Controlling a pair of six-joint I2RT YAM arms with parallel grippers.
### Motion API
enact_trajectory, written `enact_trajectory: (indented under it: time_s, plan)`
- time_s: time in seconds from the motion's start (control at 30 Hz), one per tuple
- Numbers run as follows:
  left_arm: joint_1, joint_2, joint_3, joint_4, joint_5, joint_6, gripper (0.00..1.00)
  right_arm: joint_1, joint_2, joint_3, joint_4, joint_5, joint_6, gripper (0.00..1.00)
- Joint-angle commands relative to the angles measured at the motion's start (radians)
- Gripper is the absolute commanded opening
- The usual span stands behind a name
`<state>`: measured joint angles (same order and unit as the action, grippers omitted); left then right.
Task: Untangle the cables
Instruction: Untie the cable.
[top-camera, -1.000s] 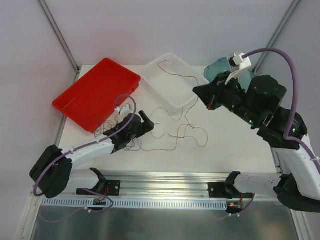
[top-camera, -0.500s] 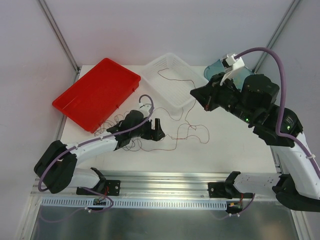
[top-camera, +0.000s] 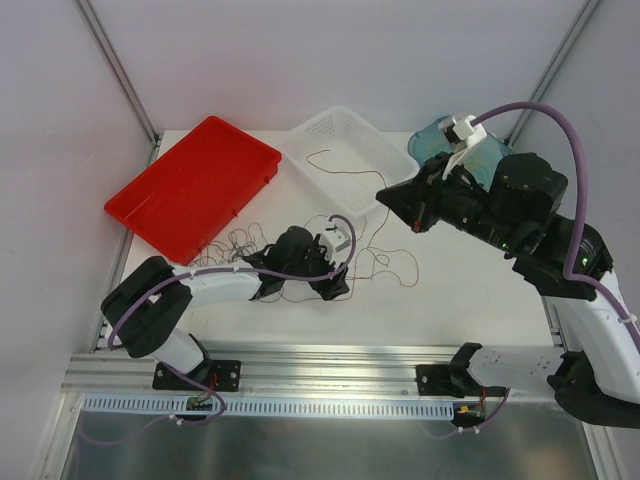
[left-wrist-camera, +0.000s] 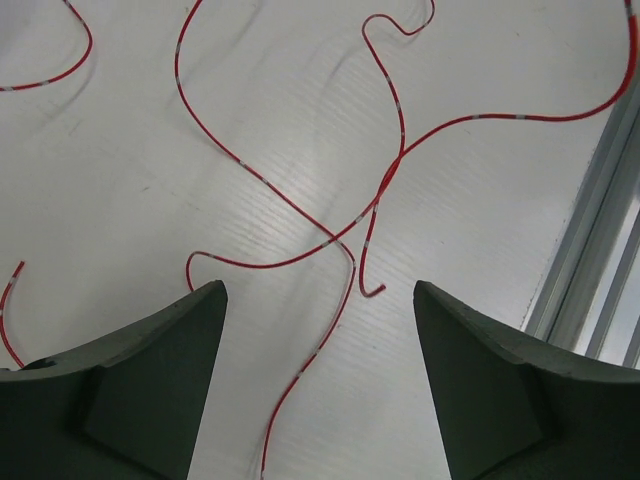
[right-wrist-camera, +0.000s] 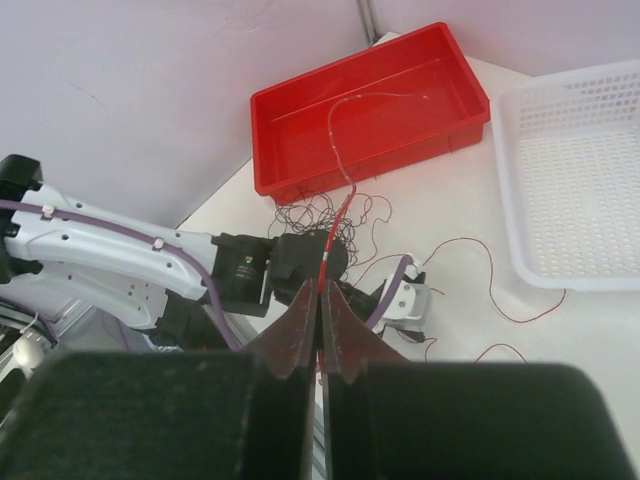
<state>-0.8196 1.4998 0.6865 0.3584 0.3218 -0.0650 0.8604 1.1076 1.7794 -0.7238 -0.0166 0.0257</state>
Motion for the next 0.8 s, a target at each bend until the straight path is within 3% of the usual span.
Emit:
enact_trajectory:
  time_s: [0.0,0.2,0.37,0.47,0.77]
  plan:
    - [-0.006,0.039,0.059,0.082,0.023,0.091,0.72,-0.003,-0.025,-0.003,0.029,-0.052,0.006,0.01]
    - [-0.01,0.112,0.09,0.103,0.028,0.11,0.57,-0.004,-0.029,-0.012,0.024,-0.069,0.016,0.01]
    - [-0.01,0.129,0.084,0.103,0.062,0.103,0.14,-0.004,-0.045,-0.025,0.02,-0.046,0.0,0.01]
    - [-0.01,0.097,0.056,0.103,0.045,0.096,0.0,-0.006,-0.058,-0.032,0.001,-0.007,-0.021,0.01]
    - [0.002,0.007,0.008,0.047,-0.133,0.033,0.0,-0.034,-0.13,-0.005,-0.098,0.266,-0.139,0.01]
